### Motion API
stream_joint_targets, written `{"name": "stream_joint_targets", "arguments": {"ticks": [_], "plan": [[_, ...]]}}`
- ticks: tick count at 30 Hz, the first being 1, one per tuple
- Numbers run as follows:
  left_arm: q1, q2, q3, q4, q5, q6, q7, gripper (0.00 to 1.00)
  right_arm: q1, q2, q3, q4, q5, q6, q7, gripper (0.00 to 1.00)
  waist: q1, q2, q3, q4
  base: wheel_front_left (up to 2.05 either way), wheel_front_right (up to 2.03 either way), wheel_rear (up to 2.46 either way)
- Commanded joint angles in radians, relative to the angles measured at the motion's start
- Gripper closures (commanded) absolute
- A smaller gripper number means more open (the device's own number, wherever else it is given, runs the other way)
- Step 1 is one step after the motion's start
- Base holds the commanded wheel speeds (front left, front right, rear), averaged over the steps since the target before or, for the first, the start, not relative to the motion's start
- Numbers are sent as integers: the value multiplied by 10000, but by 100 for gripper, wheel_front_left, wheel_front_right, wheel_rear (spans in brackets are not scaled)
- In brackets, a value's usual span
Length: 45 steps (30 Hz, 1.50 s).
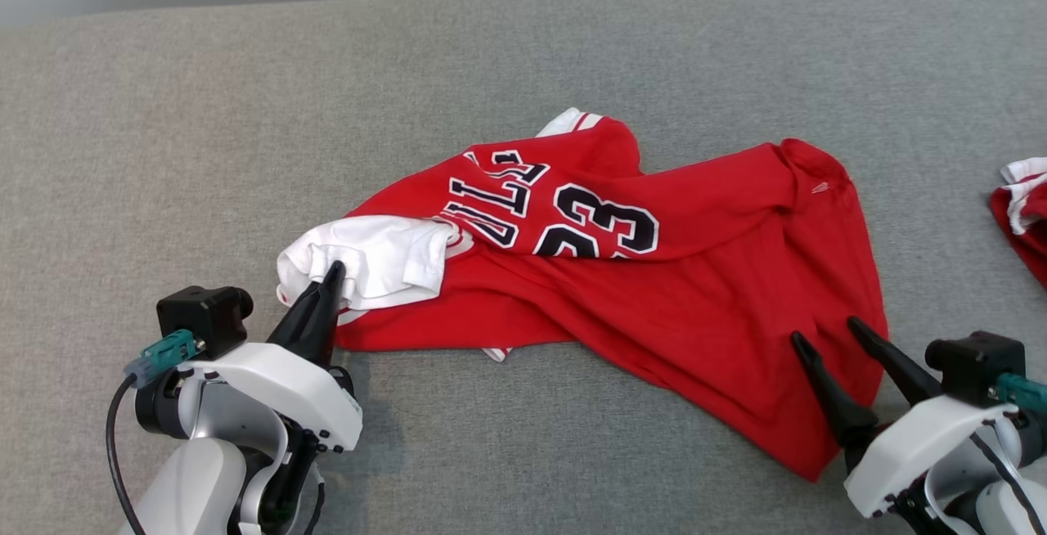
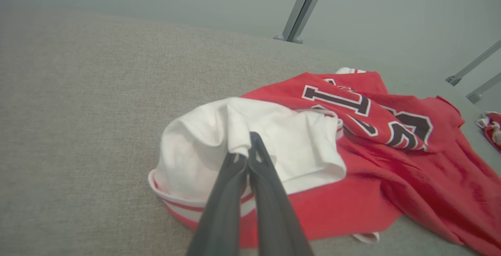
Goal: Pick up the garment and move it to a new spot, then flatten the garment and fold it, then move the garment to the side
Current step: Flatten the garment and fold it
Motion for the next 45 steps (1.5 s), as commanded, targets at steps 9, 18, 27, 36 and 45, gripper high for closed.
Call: {"name": "stream_joint_targets", "arguments": {"ticks": [9, 18, 27, 36, 45], "plan": [[-351, -31, -28, 172, 68, -83, -218, 100, -855, -533, 913, 644, 867, 1, 121, 67, 0, -1, 340, 314, 0, 0, 0], [-534, 154, 143, -212, 361, 70, -783, 100, -980, -837, 965, -150, 1243, 1, -853, 100, 0, -1, 278, 165, 0, 0, 0], [-1210, 659, 695, -1696, 937, 334, -1517, 100, -1720, -736, -71, -1426, 937, 1, -1845, 100, 0, -1, -234, 95, 0, 0, 0], [-2635, 1120, 1201, -3016, 1346, 497, -1524, 100, -2948, -388, -1398, -2193, 790, 3, -1739, 100, 0, -1, -679, 230, 0, 0, 0], [-4320, 1564, 1490, -4207, 1619, 565, -987, 100, -4092, -274, -2370, -3411, 807, 3, -875, 100, 0, -1, -959, 173, 0, 0, 0]]}}
